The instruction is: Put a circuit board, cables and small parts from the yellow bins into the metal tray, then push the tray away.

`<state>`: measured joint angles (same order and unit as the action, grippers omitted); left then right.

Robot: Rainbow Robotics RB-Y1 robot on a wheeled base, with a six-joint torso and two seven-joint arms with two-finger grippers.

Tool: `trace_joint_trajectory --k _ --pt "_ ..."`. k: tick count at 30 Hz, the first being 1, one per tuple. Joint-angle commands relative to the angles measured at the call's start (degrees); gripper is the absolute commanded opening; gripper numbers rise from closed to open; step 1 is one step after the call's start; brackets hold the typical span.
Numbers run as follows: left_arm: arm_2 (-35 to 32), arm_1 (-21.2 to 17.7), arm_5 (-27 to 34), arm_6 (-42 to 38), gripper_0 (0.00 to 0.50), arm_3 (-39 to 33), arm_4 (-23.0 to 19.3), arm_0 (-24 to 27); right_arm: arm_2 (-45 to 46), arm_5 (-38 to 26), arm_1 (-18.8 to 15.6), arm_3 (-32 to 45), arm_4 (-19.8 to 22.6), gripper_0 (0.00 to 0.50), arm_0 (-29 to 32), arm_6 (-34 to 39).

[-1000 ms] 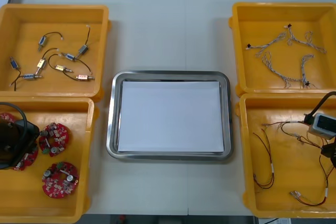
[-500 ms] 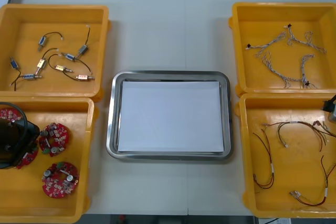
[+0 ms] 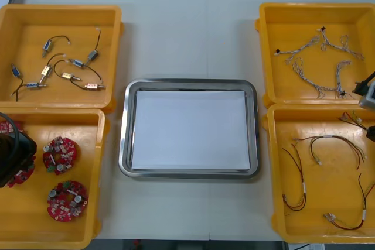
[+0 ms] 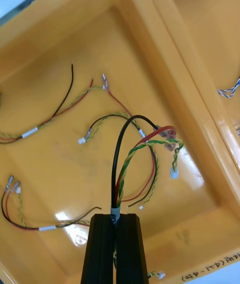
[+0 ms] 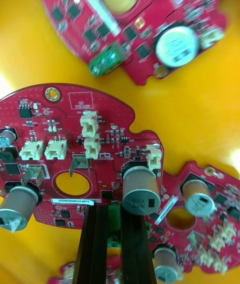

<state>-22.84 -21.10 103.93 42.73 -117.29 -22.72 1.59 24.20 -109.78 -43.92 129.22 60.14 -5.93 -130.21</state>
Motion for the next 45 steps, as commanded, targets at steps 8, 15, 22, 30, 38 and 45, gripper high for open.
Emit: trace_joint_trajectory --k 8,15,22,30,38,45 --pt "-1.86 -8.17 5.67 13.96 0.0 -9.98 -2.42 -2.38 -7.77 -0.22 0.41 8.42 -1.7 0.0 -2.6 16.83" --pt "-0.01 -12.91 6.07 14.22 0.0 -13.32 -8.22 -0.88 -9.17 -0.22 0.41 10.61 -0.82 0.0 -4.09 24.83" --pt "2.54 -14.85 6.07 13.78 0.0 -14.64 -13.14 5.62 -10.14 -0.22 0.41 11.49 0.06 0.0 -6.73 32.65" --pt "9.04 -16.17 6.07 11.41 0.0 -14.64 -15.07 10.45 -14.01 -0.22 -0.55 11.49 -0.55 0.0 -8.57 40.65" --pt "15.54 -17.92 6.07 4.64 0.0 -14.81 -20.17 14.94 -15.5 -0.22 -1.43 11.49 -1.7 0.0 -9.19 44.78" --pt "18.62 -20.3 6.07 -0.37 0.0 -14.72 -27.29 18.89 -15.59 -0.22 -1.52 11.49 -3.01 0.0 -8.92 44.78"
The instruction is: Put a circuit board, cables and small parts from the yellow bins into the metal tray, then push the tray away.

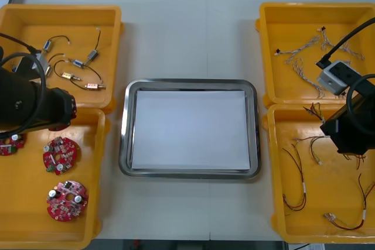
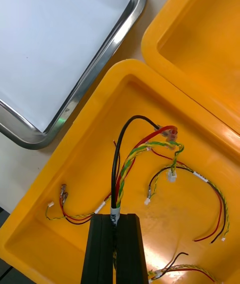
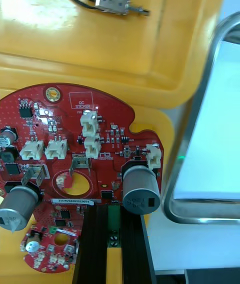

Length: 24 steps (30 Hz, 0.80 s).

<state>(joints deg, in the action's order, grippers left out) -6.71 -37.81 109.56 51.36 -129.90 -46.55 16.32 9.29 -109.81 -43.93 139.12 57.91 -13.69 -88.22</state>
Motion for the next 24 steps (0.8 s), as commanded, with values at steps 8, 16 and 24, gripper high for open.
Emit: trace_joint_trajectory --k 8,16,24 --pt "8.91 -5.6 0.44 -13.92 0.0 -2.9 -6.18 6.7 -0.67 -0.19 -1.51 1.59 -0.78 0.0 -1.17 2.79" --pt "17.35 -5.96 0.44 -16.2 0.0 -2.99 -3.9 9.96 -0.67 -0.19 -1.51 1.59 -0.78 0.0 -1.17 2.79" --pt "24.21 -5.16 0.44 -18.57 0.0 -2.9 -3.11 12.33 -0.67 -0.19 -1.51 1.59 -0.78 0.0 -1.17 2.79"
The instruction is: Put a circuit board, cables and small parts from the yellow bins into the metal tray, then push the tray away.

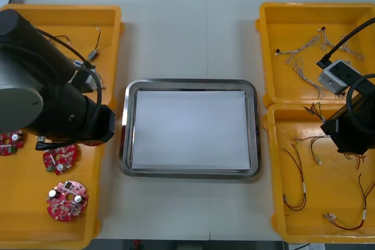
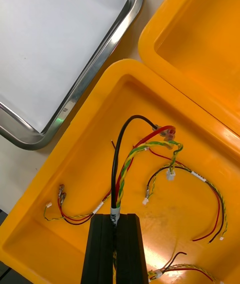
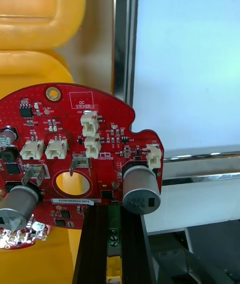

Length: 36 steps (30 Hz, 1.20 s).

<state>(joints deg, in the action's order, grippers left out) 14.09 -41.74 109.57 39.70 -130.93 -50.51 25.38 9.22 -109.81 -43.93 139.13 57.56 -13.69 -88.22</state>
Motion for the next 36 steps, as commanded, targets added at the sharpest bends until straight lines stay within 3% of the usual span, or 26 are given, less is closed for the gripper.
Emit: trace_joint_trajectory --k 1,8,19,24,36 --pt "4.28 -0.98 0.43 -8.15 0.0 -1.87 0.85 3.72 -0.61 -0.19 -1.51 1.59 -0.43 0.0 -1.16 2.79" --pt "9.2 1.66 0.43 -14.3 0.0 -0.38 0.85 7.32 -0.61 -0.19 -1.51 1.59 -0.43 0.0 -1.16 2.79" --pt "17.11 8.08 -0.41 -15.09 0.0 7.53 6.82 12.59 -0.61 -0.19 -1.51 1.59 -0.43 0.0 -1.16 2.79" --pt "19.75 10.19 -2.52 -14.74 0.0 10.87 7.0 14.61 -0.61 -0.19 -1.51 1.59 -0.43 0.0 -1.16 2.79" --pt "23.26 13.7 -3.84 -14.65 0.0 13.95 9.46 15.23 -0.61 -0.19 -1.51 1.59 -0.43 0.0 -1.16 2.79"
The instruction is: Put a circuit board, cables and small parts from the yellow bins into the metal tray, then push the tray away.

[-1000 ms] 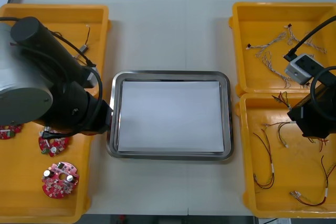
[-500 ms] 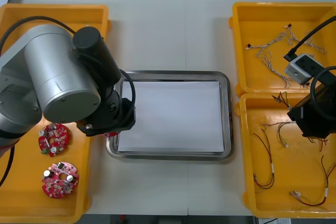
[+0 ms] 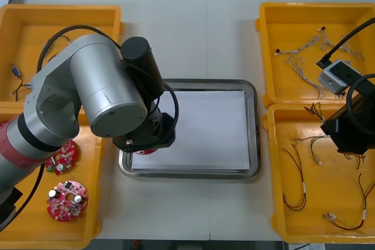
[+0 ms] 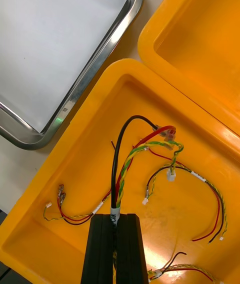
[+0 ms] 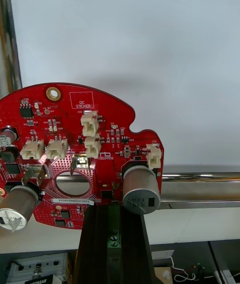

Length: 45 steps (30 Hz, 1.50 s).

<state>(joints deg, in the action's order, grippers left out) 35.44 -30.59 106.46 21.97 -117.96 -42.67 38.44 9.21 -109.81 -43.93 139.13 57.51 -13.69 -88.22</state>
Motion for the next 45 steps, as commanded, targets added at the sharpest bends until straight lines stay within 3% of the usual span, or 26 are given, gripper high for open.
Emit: trace_joint_trajectory --k 1,15,45 --pt "2.18 2.82 -0.82 3.16 0.0 1.33 2.15 2.17 -0.6 -0.19 -1.51 1.58 -0.39 0.0 -1.16 2.79" --pt "4.55 4.92 -4.77 5.98 0.0 3.79 9.71 -2.32 -0.6 -0.19 -1.51 1.58 -0.39 0.0 -1.16 2.79" --pt "4.73 6.24 -5.65 10.2 0.0 5.9 11.55 -5.04 -0.6 -0.19 -1.51 1.58 -0.39 0.0 -1.16 2.79"
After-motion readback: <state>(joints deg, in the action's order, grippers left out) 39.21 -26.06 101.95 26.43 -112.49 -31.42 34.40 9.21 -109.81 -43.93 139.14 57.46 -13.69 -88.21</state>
